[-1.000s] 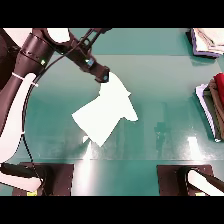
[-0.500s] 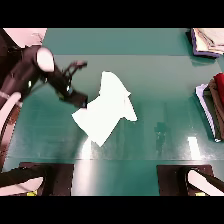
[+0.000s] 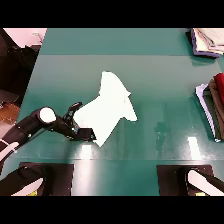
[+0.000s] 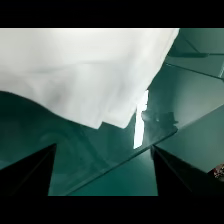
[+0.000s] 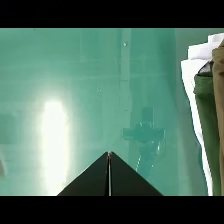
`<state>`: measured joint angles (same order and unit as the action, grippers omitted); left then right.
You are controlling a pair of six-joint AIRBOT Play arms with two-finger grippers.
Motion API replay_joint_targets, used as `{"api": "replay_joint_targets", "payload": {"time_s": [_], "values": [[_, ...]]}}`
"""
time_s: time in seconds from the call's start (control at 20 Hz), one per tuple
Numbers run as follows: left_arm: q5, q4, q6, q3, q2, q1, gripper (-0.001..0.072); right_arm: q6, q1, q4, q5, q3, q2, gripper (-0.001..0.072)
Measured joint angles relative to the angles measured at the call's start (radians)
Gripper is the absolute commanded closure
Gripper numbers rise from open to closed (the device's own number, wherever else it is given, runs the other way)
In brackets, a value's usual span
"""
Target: Fold the shirts.
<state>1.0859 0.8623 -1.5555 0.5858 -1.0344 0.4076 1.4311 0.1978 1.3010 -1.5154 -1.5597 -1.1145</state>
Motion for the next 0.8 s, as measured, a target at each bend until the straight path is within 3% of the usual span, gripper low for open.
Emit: {"api": "replay_joint_targets", "payload": {"time_s": [0.35,0.8], "values": [[-0.164,-0.072,-0.045,-0.051,0.009,0.103,0.0008,0.000,0.000,0.000,-0.016,0.000,0.000,0.0697],[-0.144,-0.035,-0.082,-0.057,0.009,0.118,0.0008,0.000,0.000,0.000,-0.032,0.000,0.000,0.0697]]}}
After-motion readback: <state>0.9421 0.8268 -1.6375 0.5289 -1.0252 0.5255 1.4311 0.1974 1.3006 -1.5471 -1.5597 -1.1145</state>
